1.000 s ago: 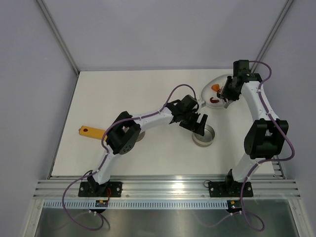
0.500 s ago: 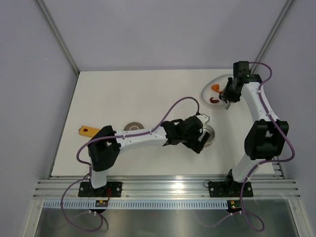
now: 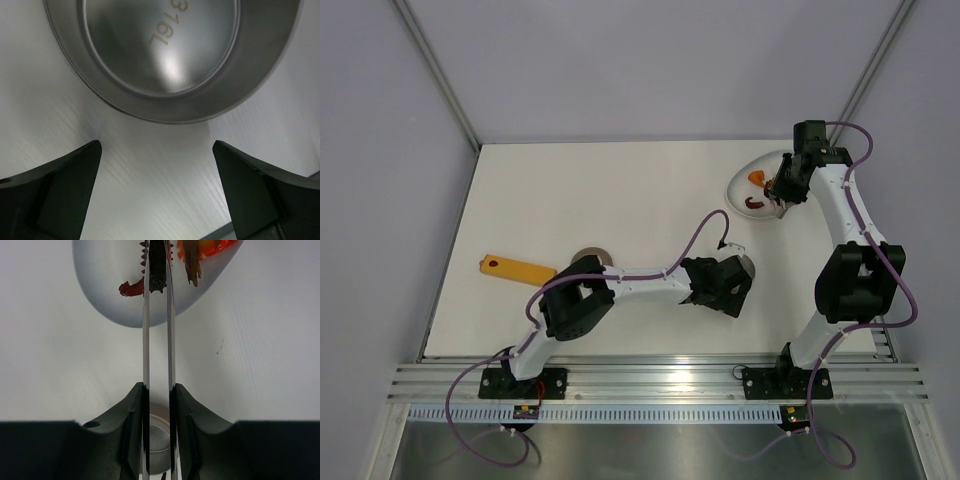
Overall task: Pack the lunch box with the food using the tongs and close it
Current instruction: Move the packing box to the center of the board.
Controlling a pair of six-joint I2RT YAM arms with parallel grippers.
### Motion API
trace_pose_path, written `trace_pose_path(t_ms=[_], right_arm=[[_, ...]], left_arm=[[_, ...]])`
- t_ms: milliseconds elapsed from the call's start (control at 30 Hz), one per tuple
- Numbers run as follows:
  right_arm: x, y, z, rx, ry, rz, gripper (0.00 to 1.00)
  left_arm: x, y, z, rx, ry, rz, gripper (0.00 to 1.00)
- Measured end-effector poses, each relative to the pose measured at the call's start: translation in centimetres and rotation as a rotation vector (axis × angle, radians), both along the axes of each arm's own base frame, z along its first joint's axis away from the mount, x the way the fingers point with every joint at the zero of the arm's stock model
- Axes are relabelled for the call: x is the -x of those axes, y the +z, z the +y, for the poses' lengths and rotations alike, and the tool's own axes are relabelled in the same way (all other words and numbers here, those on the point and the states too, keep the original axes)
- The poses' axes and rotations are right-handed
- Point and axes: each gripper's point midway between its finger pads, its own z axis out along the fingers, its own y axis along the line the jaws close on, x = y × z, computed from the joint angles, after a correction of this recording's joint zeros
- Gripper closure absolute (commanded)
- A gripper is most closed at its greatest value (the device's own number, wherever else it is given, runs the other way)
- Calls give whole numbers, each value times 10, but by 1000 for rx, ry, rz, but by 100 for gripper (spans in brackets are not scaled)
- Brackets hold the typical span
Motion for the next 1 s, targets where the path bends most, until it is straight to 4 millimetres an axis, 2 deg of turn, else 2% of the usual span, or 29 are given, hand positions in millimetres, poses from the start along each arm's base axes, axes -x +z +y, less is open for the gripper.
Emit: trace_pose_path(t_ms=[200,400,500,633,800,900,1000], right_arm=[[-1,1,0,-1,0,-3,71],[0,1,0,-1,1,-2,71],[0,1,0,-1,1,1,71],[3,0,0,-2,1,12,71],[5,0,0,-1,1,21,71],[6,1,0,-2,0,17,71],[9,3,2,-8,4,10,71]], left_arm=[[-17,7,-20,44,80,-37,1],[-42,14,-24,79,179,-63,1],[-67,13,-22,95,246,-61,1],[-106,8,-8,99,330,-62,1],[-152,11,4,108,384,-84,2],[-159,11,9,91,356,-97,2],[-146,11,10,86,282,-86,2]])
